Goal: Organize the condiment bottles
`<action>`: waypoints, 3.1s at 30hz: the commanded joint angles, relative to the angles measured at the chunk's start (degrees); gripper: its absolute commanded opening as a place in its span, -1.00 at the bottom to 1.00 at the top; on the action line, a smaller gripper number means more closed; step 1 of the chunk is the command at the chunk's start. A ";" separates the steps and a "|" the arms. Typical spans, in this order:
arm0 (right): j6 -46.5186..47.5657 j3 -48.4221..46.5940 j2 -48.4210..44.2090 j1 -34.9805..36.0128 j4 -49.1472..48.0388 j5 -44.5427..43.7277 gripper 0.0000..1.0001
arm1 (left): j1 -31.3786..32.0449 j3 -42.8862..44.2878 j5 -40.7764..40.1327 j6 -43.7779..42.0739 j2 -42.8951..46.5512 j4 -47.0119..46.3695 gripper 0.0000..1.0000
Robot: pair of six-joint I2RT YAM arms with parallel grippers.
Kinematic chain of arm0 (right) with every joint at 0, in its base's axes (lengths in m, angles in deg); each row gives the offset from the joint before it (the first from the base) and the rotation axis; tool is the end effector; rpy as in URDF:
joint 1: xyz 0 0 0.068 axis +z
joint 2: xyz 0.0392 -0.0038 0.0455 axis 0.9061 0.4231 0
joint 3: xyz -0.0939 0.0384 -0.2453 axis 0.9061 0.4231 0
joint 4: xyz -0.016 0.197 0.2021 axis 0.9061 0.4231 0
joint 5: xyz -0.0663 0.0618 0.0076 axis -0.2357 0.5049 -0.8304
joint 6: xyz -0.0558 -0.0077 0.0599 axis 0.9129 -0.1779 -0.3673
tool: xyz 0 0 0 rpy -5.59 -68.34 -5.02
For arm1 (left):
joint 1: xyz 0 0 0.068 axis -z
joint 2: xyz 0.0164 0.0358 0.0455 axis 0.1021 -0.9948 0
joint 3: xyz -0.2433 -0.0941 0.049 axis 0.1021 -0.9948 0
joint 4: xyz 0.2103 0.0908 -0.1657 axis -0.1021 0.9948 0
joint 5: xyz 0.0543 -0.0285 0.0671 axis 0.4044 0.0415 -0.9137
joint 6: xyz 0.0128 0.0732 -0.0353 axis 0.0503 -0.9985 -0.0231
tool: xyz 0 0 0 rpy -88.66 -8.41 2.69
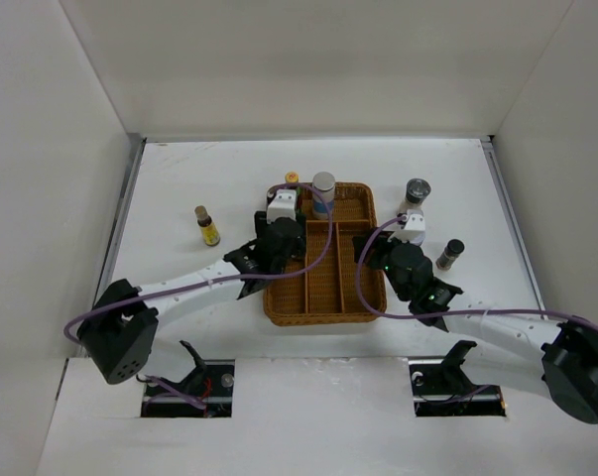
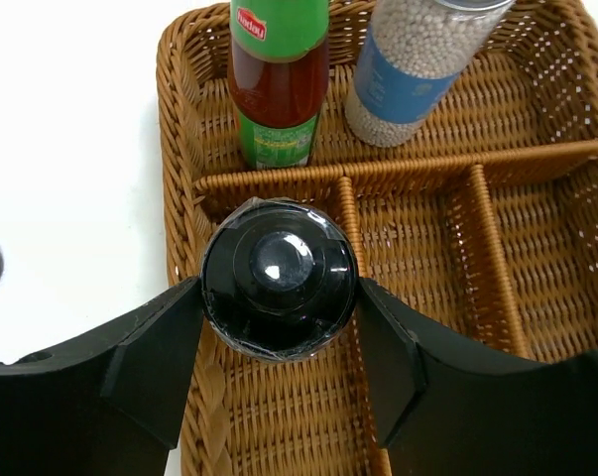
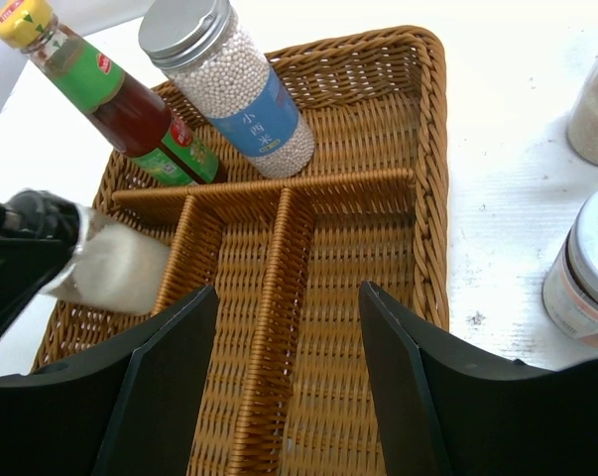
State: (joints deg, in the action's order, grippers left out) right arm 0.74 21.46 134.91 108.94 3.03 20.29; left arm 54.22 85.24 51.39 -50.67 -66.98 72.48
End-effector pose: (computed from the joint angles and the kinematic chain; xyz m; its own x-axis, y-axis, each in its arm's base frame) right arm 0.2273 0.1719 0.1972 -0.2763 0.3115 -0.9092 -0.1655 0.9165 0.3643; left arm 0.2573 -0.2269 0.2087 -0.4180 -0.0250 -0.9081 0.1189 0.9895 -0.0820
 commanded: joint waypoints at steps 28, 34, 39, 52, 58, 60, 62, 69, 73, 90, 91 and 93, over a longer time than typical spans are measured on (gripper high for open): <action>-0.05 -1.49 0.67 0.29 -3.39 0.51 0.31 | -22.02 -0.21 -6.58 2.57 19.73 7.38 0.59; -0.05 -1.22 0.23 0.37 -3.39 0.43 0.31 | -32.13 2.51 2.21 3.89 11.30 7.21 0.46; 0.13 -1.14 -0.39 0.46 -3.47 0.25 0.31 | -33.90 3.04 3.18 3.98 5.94 3.00 0.37; -0.23 -0.96 -0.56 0.29 -3.30 0.52 0.31 | -34.61 1.82 2.92 4.25 3.46 1.50 -0.43; -0.05 -0.78 -1.53 0.29 -3.04 -0.01 0.31 | -31.45 1.90 2.22 3.63 9.69 2.11 -0.70; 0.30 -0.78 -1.97 0.29 -3.21 -0.44 0.31 | -29.17 2.60 1.43 3.02 13.73 3.60 -0.71; -0.05 -0.61 -1.88 0.20 -3.12 -0.27 0.31 | -26.44 3.75 0.90 2.58 17.86 6.49 -0.71; 0.21 -0.60 -2.50 0.20 -2.86 -0.36 0.31 | -14.67 9.28 0.03 0.20 26.75 24.67 -0.71; 0.48 -0.43 -3.20 0.11 -3.04 -1.33 0.31 | -7.99 9.64 -2.09 0.73 28.51 30.05 -0.71; 1.27 -1.57 -6.27 0.46 -0.67 -2.03 -0.71 | 6.17 5.86 2.22 0.47 18.32 14.69 -0.71; 1.09 -1.92 -6.54 0.46 0.03 -2.03 -0.79 | 6.26 5.25 2.57 0.47 17.71 14.07 -0.71; 0.92 -2.71 -6.80 0.46 0.92 -1.85 -0.83 | 6.44 3.93 3.36 0.73 16.39 12.23 -0.71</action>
State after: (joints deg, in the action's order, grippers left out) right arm 1.81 21.43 129.54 108.94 4.03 19.26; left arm 60.03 90.33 53.94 -49.60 -49.91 92.30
